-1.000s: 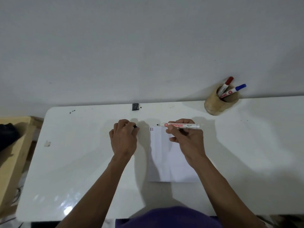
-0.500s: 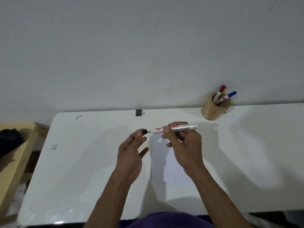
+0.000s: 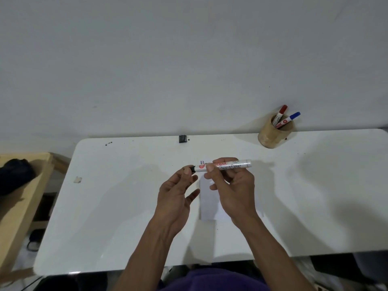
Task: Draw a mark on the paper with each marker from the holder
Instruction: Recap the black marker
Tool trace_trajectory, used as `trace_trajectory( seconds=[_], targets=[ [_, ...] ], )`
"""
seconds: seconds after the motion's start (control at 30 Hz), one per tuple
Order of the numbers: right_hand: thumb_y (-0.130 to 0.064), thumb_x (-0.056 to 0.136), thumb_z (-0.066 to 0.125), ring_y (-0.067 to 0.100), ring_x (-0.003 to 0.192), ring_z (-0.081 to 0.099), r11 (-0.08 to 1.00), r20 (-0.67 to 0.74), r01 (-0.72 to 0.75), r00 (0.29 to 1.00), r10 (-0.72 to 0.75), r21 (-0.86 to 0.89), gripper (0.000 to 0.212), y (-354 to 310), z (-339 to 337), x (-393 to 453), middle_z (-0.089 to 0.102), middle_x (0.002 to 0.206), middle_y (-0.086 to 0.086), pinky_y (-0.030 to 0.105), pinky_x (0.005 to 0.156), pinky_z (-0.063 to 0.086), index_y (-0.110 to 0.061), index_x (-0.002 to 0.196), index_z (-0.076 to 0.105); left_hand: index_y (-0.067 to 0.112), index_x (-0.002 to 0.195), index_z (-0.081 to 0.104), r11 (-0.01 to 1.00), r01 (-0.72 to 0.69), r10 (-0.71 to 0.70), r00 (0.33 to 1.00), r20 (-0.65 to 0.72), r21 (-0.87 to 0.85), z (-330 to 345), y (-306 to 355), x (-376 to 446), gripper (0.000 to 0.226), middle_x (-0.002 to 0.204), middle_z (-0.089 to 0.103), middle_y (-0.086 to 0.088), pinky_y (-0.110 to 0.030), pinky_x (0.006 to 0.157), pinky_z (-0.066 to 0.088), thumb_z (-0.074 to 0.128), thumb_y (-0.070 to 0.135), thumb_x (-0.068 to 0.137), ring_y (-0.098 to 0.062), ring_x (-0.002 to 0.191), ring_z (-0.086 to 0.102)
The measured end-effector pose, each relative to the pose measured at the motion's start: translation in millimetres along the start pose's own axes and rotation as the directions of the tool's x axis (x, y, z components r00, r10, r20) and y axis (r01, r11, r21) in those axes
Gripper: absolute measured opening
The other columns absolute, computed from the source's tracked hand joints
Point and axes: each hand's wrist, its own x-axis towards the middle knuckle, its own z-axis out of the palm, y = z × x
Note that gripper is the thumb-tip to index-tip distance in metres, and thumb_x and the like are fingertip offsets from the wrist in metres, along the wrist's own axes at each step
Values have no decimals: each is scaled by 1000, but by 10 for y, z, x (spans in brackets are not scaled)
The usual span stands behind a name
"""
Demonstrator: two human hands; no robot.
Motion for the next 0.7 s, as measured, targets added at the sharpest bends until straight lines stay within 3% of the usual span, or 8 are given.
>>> trace_trajectory(
  seconds=[0.13, 0.3, 0.37, 0.43, 0.5, 0.57, 0.7],
  targets=[
    [-16, 90, 75, 15, 79, 76, 1000, -6, -13, 1000, 12, -23, 9, -3, -38, -27, 80, 85, -5, 27, 59, 59, -10, 95, 72, 21, 93, 78, 1000, -2, 2, 1000, 12, 16, 6, -1, -1, 17, 101, 73, 3, -42, 93, 51, 67, 31, 85, -18, 102, 63],
    [-17, 77, 84, 16, 82, 73, 992, -78, -42, 996, 51, 116, 21, -128, -254, 38, 77, 86, -2, 31, 64, 61, -11, 94, 73, 16, 93, 76, 997, -72, 71, 997, 24, 37, 54, 56, 23, 17, 94, 77, 0, -43, 95, 53, 60, 21, 96, -20, 99, 70],
    [-20, 76, 87, 9, 72, 68, 997, -79, 44, 996, -50, -69, 17, -177, -418, 108, 75, 78, -7, 28, 63, 58, -13, 86, 75, 12, 97, 73, 993, -111, 110, 994, 27, 43, 108, 118, 33, 16, 96, 78, -6, -42, 93, 55, 59, 18, 98, -21, 94, 74],
    [-22, 76, 89, 2, 62, 61, 956, 19, 117, 993, -117, -268, 15, -223, -566, 162, 72, 71, -17, 16, 59, 48, -16, 80, 76, 10, 97, 73, 982, -171, 170, 985, 25, 77, 209, 184, 49, 14, 93, 77, -8, -40, 88, 56, 60, 15, 98, -21, 87, 74],
    [-24, 76, 89, -4, 70, 62, 901, 89, 144, 989, -118, -410, 13, -263, -699, 228, 70, 71, -25, 6, 63, 41, -20, 79, 76, 9, 95, 73, 948, -262, 259, 965, 40, 181, 382, 221, 69, 13, 86, 76, -7, -40, 87, 58, 61, 14, 98, -21, 82, 73],
    [-25, 78, 87, -6, 82, 63, 848, 133, 193, 980, -145, -493, 12, -275, -811, 319, 71, 78, -23, 6, 70, 42, -25, 83, 76, 7, 96, 73, 881, -358, 345, 933, 99, 308, 611, 215, 89, 12, 83, 76, -5, -37, 86, 59, 63, 14, 97, -19, 81, 72],
    [-20, 84, 81, 4, 87, 67, 798, 180, 284, 958, -222, -531, 23, -230, -1101, 480, 71, 83, -19, 20, 73, 54, -28, 102, 71, 10, 92, 73, 731, -494, 445, 868, 219, 471, 1143, 139, 139, 10, 77, 77, 5, -20, 75, 57, 65, 14, 96, -9, 77, 72]
  ],
)
